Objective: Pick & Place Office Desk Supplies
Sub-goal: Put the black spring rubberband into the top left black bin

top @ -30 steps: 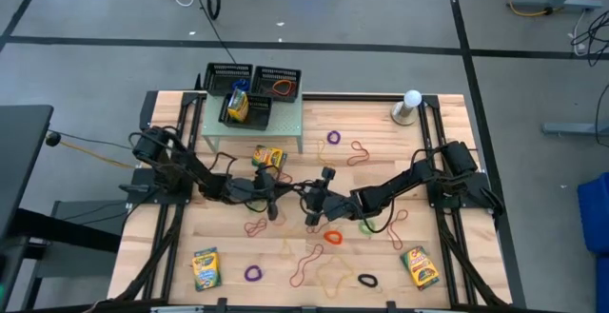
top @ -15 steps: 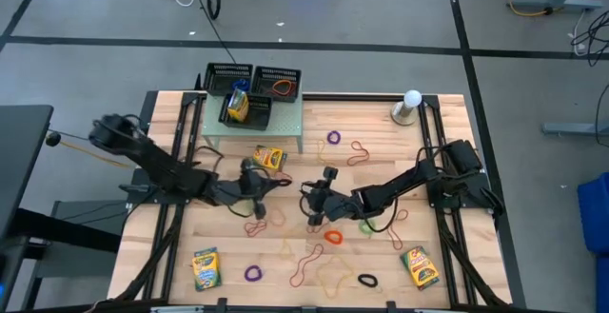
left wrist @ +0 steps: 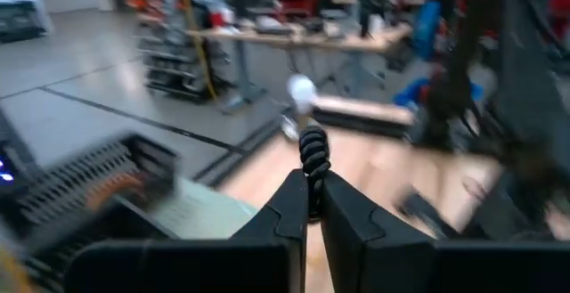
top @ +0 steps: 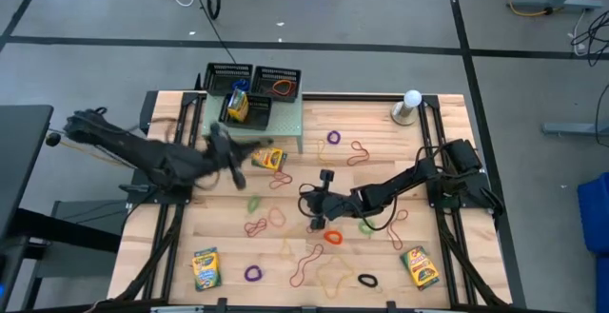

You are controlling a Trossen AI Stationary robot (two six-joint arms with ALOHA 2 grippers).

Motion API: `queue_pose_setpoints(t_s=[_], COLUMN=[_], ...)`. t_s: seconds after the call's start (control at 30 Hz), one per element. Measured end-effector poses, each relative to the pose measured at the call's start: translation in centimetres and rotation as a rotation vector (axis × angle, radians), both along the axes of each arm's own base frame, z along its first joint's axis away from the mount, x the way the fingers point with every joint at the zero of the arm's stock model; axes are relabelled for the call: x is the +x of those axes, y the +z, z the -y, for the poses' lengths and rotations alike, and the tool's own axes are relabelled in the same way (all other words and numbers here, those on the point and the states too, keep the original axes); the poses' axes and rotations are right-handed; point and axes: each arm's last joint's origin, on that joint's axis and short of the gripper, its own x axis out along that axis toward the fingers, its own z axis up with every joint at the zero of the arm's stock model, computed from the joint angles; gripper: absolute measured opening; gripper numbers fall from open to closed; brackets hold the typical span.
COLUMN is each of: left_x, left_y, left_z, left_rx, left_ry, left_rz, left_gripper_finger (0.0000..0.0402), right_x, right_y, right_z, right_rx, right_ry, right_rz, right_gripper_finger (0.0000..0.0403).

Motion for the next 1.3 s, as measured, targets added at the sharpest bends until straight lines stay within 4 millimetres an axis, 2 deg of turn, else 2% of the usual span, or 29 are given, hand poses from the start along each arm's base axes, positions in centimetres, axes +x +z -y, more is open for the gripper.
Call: queue_pose_setpoints(t_s=[0.13, 0.2, 0.4, 0.53, 0.7, 0.87, 1.1, 1.2, 1.3], left_x=[-1.3, -1.9, -2.9, -4.5, -6.4, -6.8, -6.3, -6.3, -6.4], left_y=[3.5, 4.0, 2.9, 3.2, 1.9, 0.3, -1.3, -1.7, -2.1], left_z=[-3.2, -5.1, -11.3, -15.3, -18.8, -21.0, -22.2, -22.4, -22.5], left_rx=[-0.009, -0.001, -0.018, -0.046, -0.155, -0.232, -0.301, -0.309, -0.315], left_ry=[0.086, 0.152, 0.4, 0.512, 0.575, 0.629, 0.644, 0.687, 0.725], left_rz=[0.066, 0.071, -0.04, 0.023, -0.022, -0.094, -0.178, -0.213, -0.248], left_gripper_finger=[0.0019, 0.0018, 0.0017, 0.0016, 0.0016, 0.0016, 0.002, 0.0037, 0.007], right_x=[0.0, 0.1, 0.2, 0.2, 0.2, 0.3, 0.3, 0.3, 0.3], right_y=[0.0, 0.0, 0.1, 0.1, 0.1, 0.1, 0.1, 0.1, 0.1], right_z=[-0.1, -0.1, 0.3, 0.5, 0.5, 0.7, 0.7, 0.7, 0.7], right_rx=[0.012, 0.012, 0.015, 0.024, 0.02, 0.03, 0.033, 0.033, 0.034], right_ry=[0.015, 0.016, 0.007, 0.007, 0.009, 0.013, 0.013, 0.013, 0.013], right_rz=[0.004, 0.005, 0.009, 0.009, 0.007, 0.007, 0.008, 0.008, 0.008], right_gripper_finger=[0.0009, 0.0011, 0.0004, 0.0007, 0.0006, 0.0004, 0.0006, 0.0006, 0.0006])
